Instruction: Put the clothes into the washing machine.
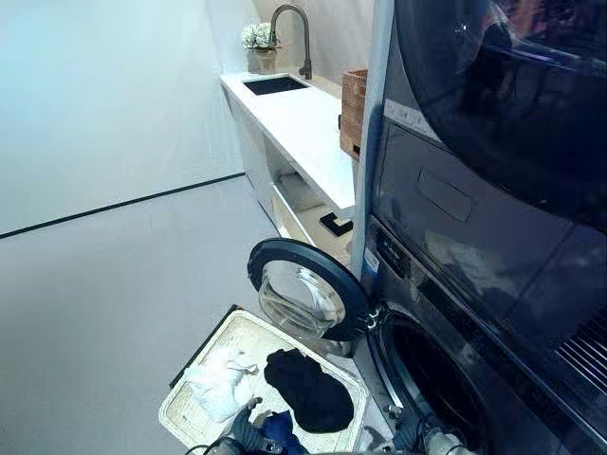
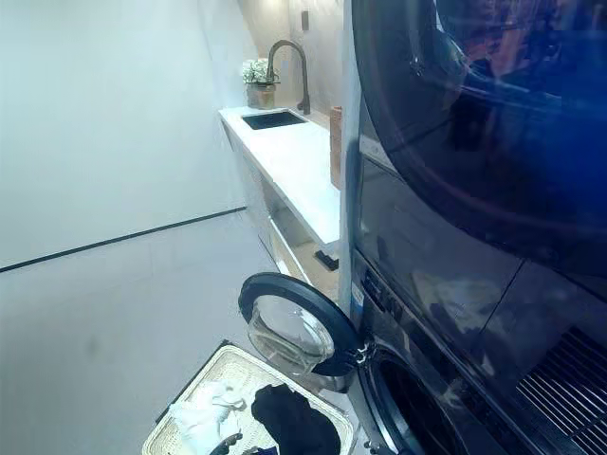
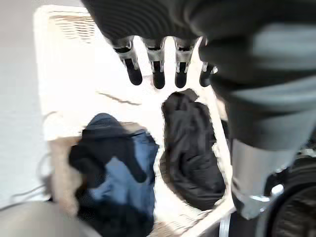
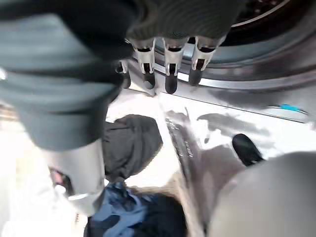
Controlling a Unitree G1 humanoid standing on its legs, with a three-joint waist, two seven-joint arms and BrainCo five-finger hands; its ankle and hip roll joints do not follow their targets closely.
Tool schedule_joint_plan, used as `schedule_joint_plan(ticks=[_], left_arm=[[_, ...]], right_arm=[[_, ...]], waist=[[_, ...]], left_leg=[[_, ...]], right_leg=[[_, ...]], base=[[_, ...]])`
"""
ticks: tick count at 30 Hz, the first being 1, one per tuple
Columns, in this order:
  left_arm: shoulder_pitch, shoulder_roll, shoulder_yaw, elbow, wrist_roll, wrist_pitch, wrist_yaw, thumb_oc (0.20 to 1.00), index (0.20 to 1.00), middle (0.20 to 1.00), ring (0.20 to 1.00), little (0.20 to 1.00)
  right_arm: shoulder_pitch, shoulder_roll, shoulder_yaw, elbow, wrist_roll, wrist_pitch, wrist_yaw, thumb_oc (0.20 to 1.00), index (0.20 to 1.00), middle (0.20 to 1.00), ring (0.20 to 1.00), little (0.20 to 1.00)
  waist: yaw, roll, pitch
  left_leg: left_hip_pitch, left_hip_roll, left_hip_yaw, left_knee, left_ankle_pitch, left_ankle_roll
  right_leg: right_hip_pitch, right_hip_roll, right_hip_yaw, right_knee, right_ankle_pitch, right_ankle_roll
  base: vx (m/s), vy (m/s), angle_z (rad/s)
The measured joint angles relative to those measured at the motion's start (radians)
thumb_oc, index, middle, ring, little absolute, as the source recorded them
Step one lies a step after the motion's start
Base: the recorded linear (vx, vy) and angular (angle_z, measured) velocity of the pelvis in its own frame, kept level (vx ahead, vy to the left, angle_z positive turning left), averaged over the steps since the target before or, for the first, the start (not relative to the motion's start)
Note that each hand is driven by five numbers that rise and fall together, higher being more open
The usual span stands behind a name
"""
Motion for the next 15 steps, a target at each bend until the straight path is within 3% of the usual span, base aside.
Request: schedule_joint_plan(ticks=[6,15], left_arm=[[-0.001,0.001,-0.022,-0.049,-0.009,-0.102,0.054,1.0,1.0,1.0,1.0,1.0],[0.0,0.0,-0.022,-0.038,-0.027,-0.087,0.071,1.0,1.0,1.0,1.0,1.0]], right_arm=[[0.0,-0.003,-0.002,-0.033,0.006,-0.112,-0.055,1.0,1.0,1.0,1.0,1.0],[0.0,-0.005,-0.021,-0.037,0.008,-0.143,-0.129,1.0,1.0,1.0,1.0,1.0]], waist=[[0.0,0.001,0.001],[0.0,0.005,0.02]], left_leg=[[-0.002,-0.001,0.001,0.0,0.0,0.0],[-0.02,-0.001,0.0,0.0,0.0,0.0]], right_leg=[[-0.007,0.0,0.0,0.0,0.0,0.001],[-0.025,0.0,0.0,0.0,0.003,0.005]], base=[[0.05,-0.04,0.09],[0.0,0.0,0.0]])
